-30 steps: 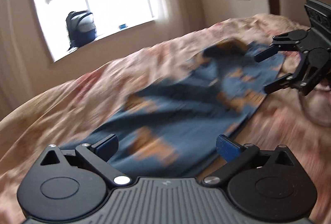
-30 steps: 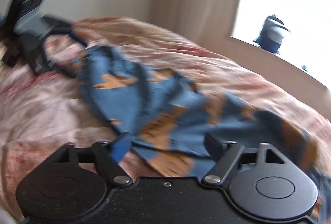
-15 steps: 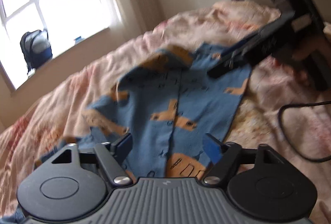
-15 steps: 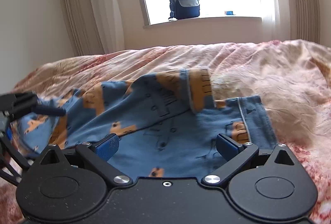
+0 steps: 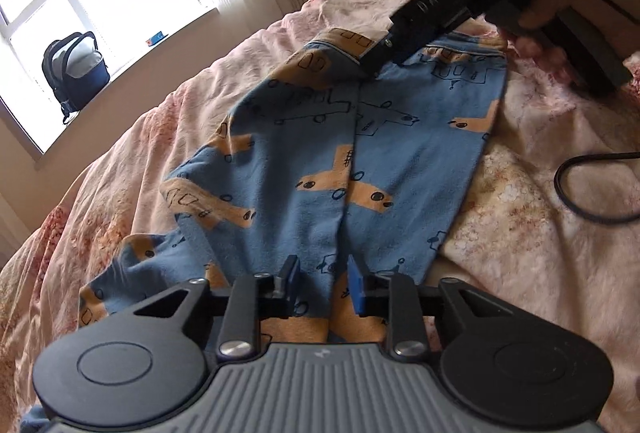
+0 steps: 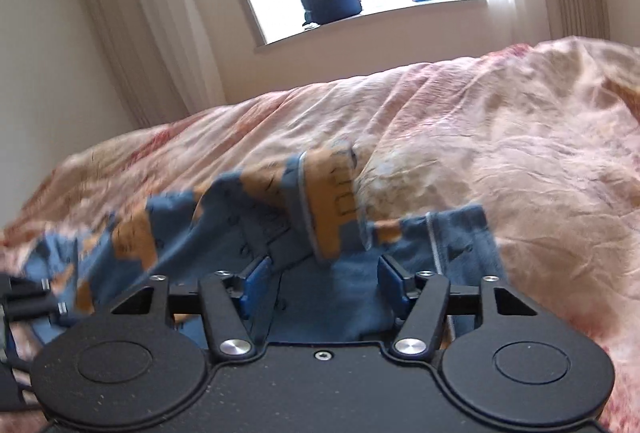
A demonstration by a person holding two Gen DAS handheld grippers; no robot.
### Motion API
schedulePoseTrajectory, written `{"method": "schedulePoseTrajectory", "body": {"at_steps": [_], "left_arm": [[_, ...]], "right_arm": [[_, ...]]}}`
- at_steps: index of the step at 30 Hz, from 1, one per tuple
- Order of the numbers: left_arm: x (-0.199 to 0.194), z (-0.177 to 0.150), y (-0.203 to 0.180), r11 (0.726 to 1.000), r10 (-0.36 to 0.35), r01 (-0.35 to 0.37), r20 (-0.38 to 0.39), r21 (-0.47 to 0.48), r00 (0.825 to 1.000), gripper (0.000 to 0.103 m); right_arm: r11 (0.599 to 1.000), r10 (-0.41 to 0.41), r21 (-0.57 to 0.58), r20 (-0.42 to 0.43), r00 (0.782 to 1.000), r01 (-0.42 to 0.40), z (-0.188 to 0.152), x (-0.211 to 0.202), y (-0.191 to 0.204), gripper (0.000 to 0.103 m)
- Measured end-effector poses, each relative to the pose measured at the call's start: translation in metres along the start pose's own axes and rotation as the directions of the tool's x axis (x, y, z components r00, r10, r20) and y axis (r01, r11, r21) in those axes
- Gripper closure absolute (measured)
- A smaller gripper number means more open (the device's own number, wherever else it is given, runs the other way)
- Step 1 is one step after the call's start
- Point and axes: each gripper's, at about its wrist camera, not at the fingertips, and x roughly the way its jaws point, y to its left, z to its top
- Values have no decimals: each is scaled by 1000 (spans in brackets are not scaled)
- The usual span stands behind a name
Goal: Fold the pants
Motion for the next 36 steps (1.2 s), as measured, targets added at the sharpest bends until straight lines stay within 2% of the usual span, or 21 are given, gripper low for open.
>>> {"method": "schedulePoseTrajectory", "body": {"at_steps": [3,4,5,7,12,17,19,22,26,29,31,36], "left_arm": [[3,2,2,1000,15,-15,-32,-3,999,94],[3,3,4,1000,13,-13,-36,-15,999,99],[2,3,6,999,5,-7,-35,-32,999,101],[-2,5,11,998,-3,2,-21,-61,1000,103],[-21,10,27,990,-41,48,55,-130,998,103],[-50,11,31,987,-104,120,140,-108,985,103],[-52,8,26,983,-153,164,131,-83,979,103],[-41,0,12,982,-184,187,86,-30,979,103],[-26,-3,9,970,-236,238,44,-54,971,99],[-26,-1,20,947,-297,302,60,-108,953,94],[-24,3,26,936,-329,333,60,-111,943,92],[-19,15,18,941,-339,339,33,-16,940,92]], "right_arm": [[999,14,48,-18,1000,-13,9,8,-9,61],[997,17,69,-26,1000,-16,11,11,-12,71],[995,22,93,-33,999,-19,13,13,-14,79],[993,37,118,-30,999,-33,17,13,-16,87],[997,36,69,26,999,-38,39,-8,-12,89],[999,19,31,79,997,-22,59,-66,-20,90],[999,0,39,63,998,-2,52,-85,-29,90],[997,-60,52,-14,998,61,24,-92,-47,90],[988,-122,80,-88,989,129,-16,-80,-61,93],[987,-129,91,-73,989,135,-30,-83,-62,93],[987,-123,94,-60,991,128,-31,-87,-61,93],[988,-115,99,-43,992,118,-30,-88,-59,96]]}}
